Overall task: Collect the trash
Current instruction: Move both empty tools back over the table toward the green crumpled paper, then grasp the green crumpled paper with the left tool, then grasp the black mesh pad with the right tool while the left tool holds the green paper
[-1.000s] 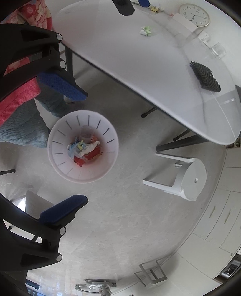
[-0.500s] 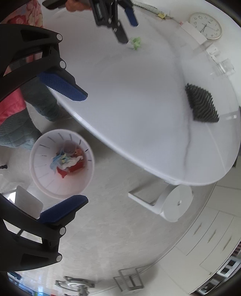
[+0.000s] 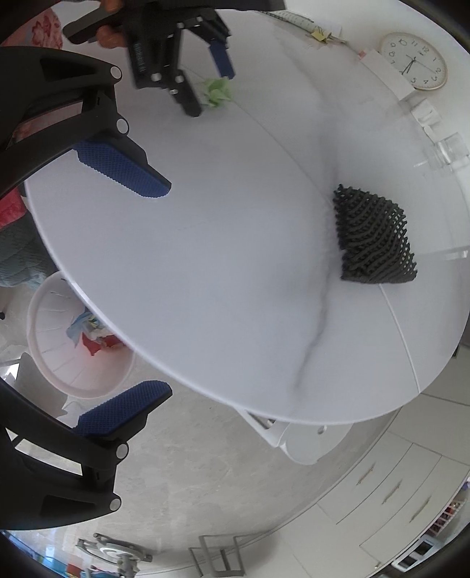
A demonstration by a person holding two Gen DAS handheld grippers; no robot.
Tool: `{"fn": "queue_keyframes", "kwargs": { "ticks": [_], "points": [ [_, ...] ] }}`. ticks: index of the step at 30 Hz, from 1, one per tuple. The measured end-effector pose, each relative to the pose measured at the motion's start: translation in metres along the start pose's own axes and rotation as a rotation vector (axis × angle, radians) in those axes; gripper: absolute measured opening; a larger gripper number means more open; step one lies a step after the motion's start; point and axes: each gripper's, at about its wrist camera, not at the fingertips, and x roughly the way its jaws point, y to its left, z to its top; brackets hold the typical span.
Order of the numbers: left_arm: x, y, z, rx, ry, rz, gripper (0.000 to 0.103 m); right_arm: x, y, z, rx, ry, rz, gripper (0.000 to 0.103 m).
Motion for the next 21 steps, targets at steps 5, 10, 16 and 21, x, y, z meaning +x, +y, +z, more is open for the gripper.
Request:
{"fn": "queue_keyframes", "kwargs": {
  "ticks": [5, 10, 16, 21],
  "points": [
    [0.005, -0.002, 0.0, -0.005, -0.007, 0.019, 0.065, 0.007, 0.006, 0.017, -0.03, -0.001, 0.013, 0.101],
    [0.002, -0.003, -0.002, -0.007, -0.027, 0.029, 0.036, 0.006, 0.013, 0.029, -0.047, -0.016, 0.027, 0.101],
    [0.0, -0.008, 0.002, -0.013, -0.02, 0.047, 0.03, 0.008, 0.021, 0.049, -0.063, -0.034, 0.044, 0.101],
    [-0.007, -0.008, 0.036, -0.018, -0.052, 0.034, 0.03, 0.021, 0.032, 0.091, -0.071, -0.061, 0.062, 0.101]
  ]
}}
